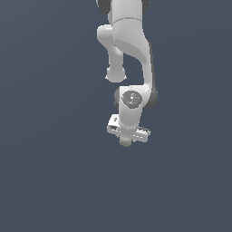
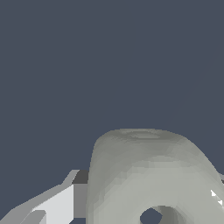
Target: Pick up the object and move it to a goal position.
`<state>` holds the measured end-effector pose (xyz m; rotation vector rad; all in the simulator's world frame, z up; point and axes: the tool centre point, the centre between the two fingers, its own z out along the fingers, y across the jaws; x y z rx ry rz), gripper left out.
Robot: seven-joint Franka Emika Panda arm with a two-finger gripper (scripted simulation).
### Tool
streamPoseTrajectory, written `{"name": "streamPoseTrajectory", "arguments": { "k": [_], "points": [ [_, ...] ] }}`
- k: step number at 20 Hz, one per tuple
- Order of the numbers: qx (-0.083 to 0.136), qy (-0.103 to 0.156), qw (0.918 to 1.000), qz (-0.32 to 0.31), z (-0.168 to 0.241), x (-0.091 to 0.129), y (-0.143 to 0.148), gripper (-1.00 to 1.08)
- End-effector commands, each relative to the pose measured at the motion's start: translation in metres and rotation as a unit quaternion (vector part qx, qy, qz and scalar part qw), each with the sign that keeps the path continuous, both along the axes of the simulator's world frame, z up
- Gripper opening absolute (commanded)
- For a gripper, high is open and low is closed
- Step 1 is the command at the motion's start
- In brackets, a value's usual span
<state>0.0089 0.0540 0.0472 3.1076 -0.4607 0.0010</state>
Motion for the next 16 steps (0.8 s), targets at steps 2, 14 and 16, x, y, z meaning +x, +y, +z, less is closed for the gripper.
{"name": "streamPoseTrajectory", "arguments": {
  "k": [2,14,16],
  "points": [
    [0.000,0.000,1.0000,0.001,0.005,0.008,0.031,-1.00],
    [0.000,0.000,1.0000,0.000,0.023,0.042,0.144,-1.00],
    [0.000,0.000,1.0000,0.000,0.025,0.046,0.156,-1.00]
  ]
}}
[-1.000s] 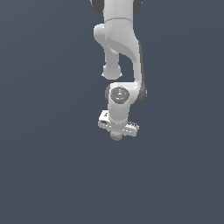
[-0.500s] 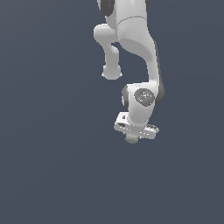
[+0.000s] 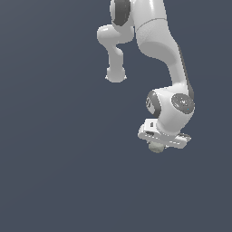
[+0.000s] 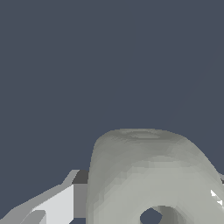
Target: Pick up the object and move it to a goal position.
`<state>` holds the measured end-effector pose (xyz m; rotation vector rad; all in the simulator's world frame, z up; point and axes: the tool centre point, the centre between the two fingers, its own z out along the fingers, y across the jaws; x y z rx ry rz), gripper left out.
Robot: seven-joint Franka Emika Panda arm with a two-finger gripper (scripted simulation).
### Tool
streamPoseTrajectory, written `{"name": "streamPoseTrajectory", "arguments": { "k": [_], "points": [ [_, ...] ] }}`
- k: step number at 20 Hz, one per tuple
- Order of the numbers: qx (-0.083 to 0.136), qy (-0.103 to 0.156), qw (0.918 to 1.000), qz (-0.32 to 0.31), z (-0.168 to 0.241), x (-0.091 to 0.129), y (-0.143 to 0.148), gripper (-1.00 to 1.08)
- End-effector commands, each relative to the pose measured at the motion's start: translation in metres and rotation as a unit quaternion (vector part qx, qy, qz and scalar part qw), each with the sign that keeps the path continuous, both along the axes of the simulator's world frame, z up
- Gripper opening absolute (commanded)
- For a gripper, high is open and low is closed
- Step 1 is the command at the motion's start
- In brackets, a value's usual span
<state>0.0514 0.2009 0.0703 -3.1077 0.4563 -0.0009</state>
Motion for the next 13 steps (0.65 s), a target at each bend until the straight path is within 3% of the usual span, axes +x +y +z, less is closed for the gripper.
{"name": "streamPoseTrajectory", "arguments": {
  "k": [1,13],
  "points": [
    [0.000,0.000,1.0000,-0.001,0.002,0.005,0.014,-1.00],
    [0.000,0.000,1.0000,-0.001,0.006,0.015,0.040,-1.00]
  ]
}}
